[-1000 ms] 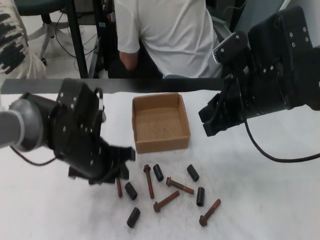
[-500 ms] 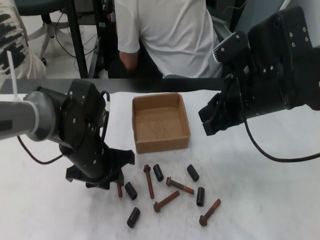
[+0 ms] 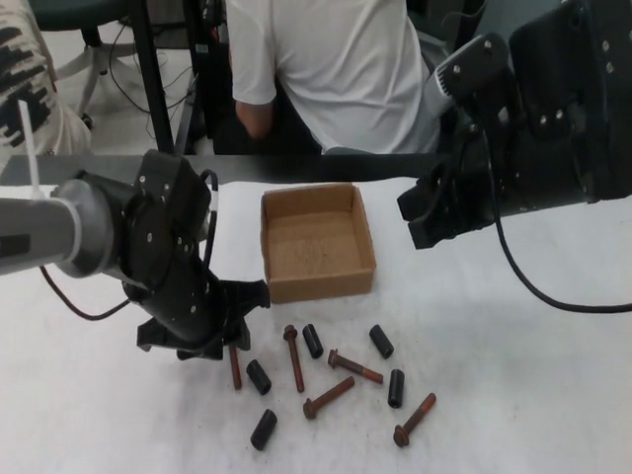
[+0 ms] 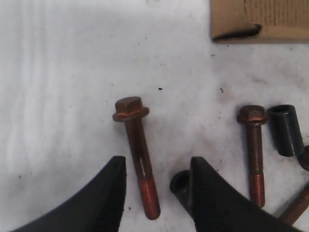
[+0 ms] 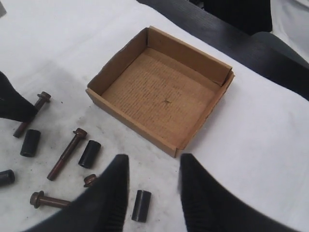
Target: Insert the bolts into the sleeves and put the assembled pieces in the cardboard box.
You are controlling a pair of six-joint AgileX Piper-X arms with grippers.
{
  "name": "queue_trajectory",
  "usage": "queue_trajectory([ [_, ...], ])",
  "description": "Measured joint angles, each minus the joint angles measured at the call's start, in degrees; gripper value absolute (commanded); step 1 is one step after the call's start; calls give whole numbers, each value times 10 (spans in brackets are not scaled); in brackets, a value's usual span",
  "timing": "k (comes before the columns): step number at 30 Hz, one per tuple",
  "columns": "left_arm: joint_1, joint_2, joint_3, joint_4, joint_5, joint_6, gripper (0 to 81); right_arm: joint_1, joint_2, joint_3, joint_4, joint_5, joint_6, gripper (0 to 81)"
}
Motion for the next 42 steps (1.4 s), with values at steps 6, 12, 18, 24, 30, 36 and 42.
queue_trajectory([
  [6,0,26,-3,-5,-16,-2,388,0,-18,0,19,0,0,330],
  [12,0,31,-5,-10,-16,-8,388,0,-28,0,31,0,0,330],
  [18,0,41,-10,-52,-22,-28,388,0,-28,0,43,0,0,330],
  [24,0,54,-17,-50,-24,-28,378,0,-28,-1,44,0,0,330],
  [30,0,59,-28,-22,-34,5,138,0,-28,-1,44,0,0,330],
  [36,0,59,-36,-1,-48,50,93,0,-28,-1,44,0,0,330],
  [42,-3,61,-37,5,-63,94,3,0,-28,-1,37,0,0,327],
])
